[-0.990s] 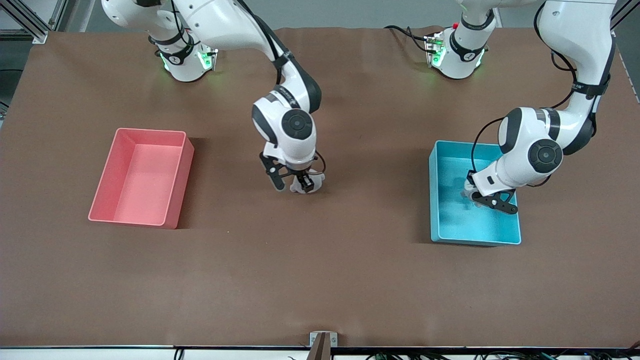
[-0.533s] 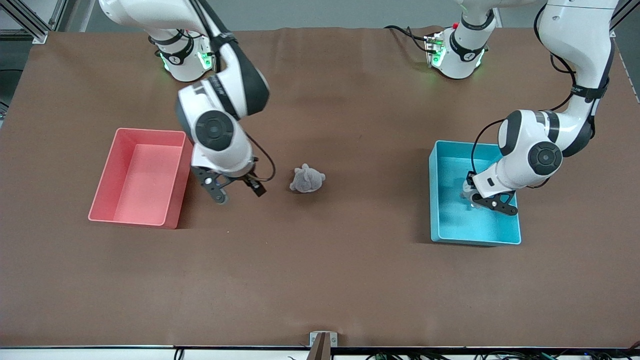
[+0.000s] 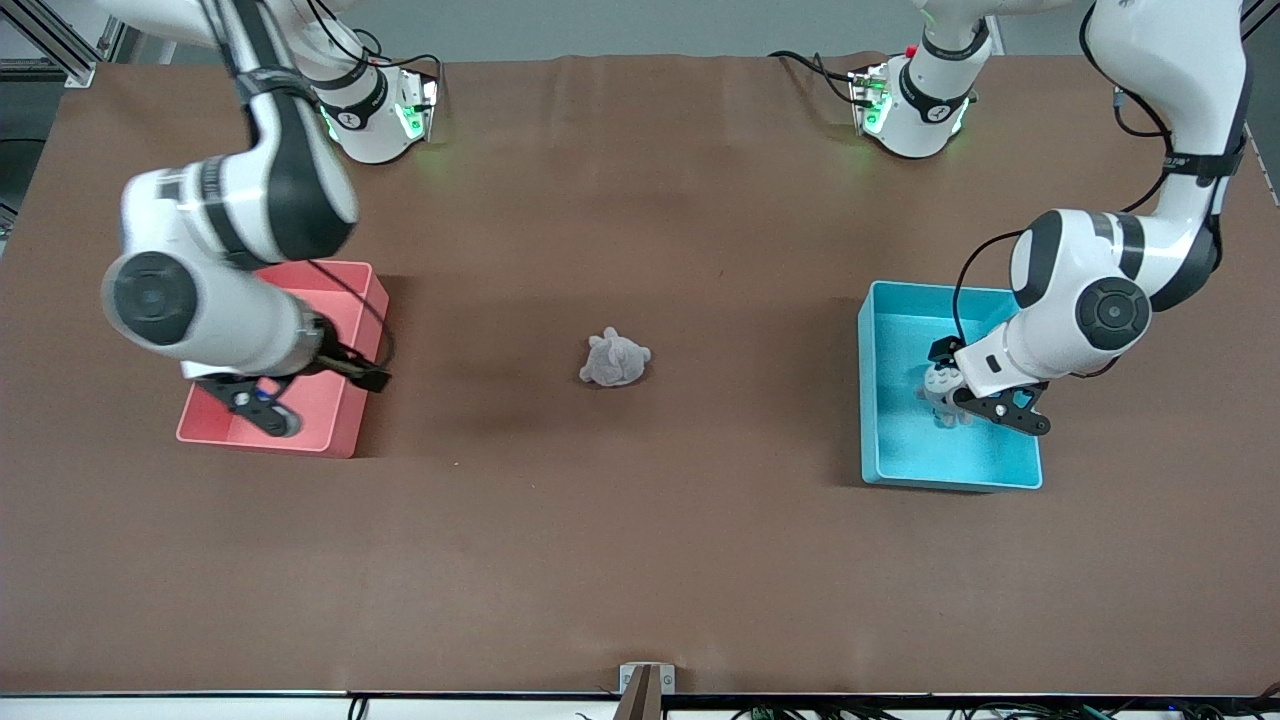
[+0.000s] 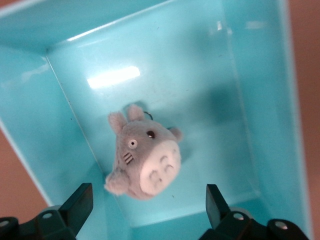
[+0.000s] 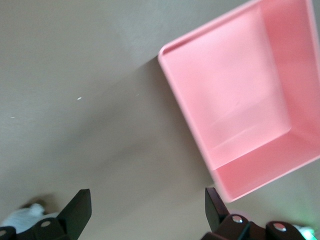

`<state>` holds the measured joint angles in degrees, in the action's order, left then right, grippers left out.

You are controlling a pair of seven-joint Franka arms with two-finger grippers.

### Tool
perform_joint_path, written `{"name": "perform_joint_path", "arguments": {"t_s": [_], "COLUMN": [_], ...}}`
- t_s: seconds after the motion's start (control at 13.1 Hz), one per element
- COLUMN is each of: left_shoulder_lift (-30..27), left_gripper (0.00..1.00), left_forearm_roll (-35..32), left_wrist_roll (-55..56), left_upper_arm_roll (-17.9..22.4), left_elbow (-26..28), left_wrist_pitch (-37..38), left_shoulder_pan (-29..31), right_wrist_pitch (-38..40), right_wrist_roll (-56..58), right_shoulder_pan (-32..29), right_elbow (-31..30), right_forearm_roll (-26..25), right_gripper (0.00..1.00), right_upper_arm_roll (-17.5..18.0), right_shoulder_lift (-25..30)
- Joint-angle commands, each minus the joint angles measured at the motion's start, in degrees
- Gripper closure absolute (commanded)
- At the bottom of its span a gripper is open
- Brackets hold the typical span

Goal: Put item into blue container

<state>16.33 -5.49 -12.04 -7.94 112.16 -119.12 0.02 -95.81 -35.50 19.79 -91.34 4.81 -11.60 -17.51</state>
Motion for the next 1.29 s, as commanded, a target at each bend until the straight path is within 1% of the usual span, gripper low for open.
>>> {"name": "perform_joint_path", "arguments": {"t_s": [0.0,0.08,0.23,0.3,0.38,0.46,0.53,0.61,0.69,0.84,0.99,1.14,1.22], "left_shoulder_lift": [-0.3,0.0,0.1,0.2,1.2,2.7,4.5,6.3,8.4,12.5,15.2,17.8,19.4], "left_gripper": [0.01,0.01,0.01,0.01,0.01,0.01,0.01,0.01,0.0,0.0,0.0,0.0,0.0], "left_forearm_roll": [1.5,2.8,7.0,8.4,9.3,9.3,9.1,8.7,8.7,8.6,8.2,4.1,1.4], "left_wrist_roll": [6.7,10.6,19.6,24.6,30.6,36.4,42.0,47.6,51.9,59.4,64.9,67.9,70.2], "left_upper_arm_roll": [-4.0,-6.2,-10.1,-12.7,-15.3,-17.4,-17.8,-17.8,-17.7,-17.5,-17.4,-17.3,-17.4], "left_elbow": [-9.4,-11.9,-13.3,-14.4,-15.8,-17.8,-20.0,-22.3,-24.3,-28.5,-29.2,-29.2,-29.2], "left_wrist_pitch": [11.4,13.5,14.2,14.2,14.2,14.1,14.0,13.7,13.6,11.6,6.2,2.5,1.3], "left_shoulder_pan": [-0.4,-0.4,-0.7,-0.8,-1.4,-3.3,-6.3,-10.5,-13.7,-18.5,-22.2,-24.8,-26.2], "right_wrist_pitch": [0.7,0.8,1.2,2.7,4.1,4.4,4.5,4.5,4.5,4.9,5.3,5.4,5.4], "right_wrist_roll": [16.8,23.3,31.7,32.8,33.0,33.1,33.6,35.7,37.8,38.5,38.2,38.0,38.3], "right_shoulder_pan": [-7.6,-11.1,-15.3,-16.1,-16.2,-16.3,-16.4,-17.1,-18.6,-20.0,-20.1,-20.3,-21.3], "right_elbow": [-1.9,-1.6,0.2,1.9,4.0,5.5,5.9,6.3,6.6,6.7,6.6,6.6,6.6], "right_forearm_roll": [-0.8,-0.8,-1.1,-3.1,-6.4,-7.7,-8.0,-8.0,-7.8,-7.2,-7.1,-6.2,-4.3], "right_gripper": [0.0,0.0,0.0,0.0,0.0,0.0,0.0,0.0,0.0,0.0,0.0,0.0,0.0], "right_upper_arm_roll": [1.2,1.3,1.2,1.3,1.4,1.4,1.3,1.3,1.3,1.4,1.4,1.5,1.5], "right_shoulder_lift": [3.2,3.4,3.4,3.2,2.9,2.8,2.7,2.7,2.7,2.7,2.7,2.7,2.7]}}
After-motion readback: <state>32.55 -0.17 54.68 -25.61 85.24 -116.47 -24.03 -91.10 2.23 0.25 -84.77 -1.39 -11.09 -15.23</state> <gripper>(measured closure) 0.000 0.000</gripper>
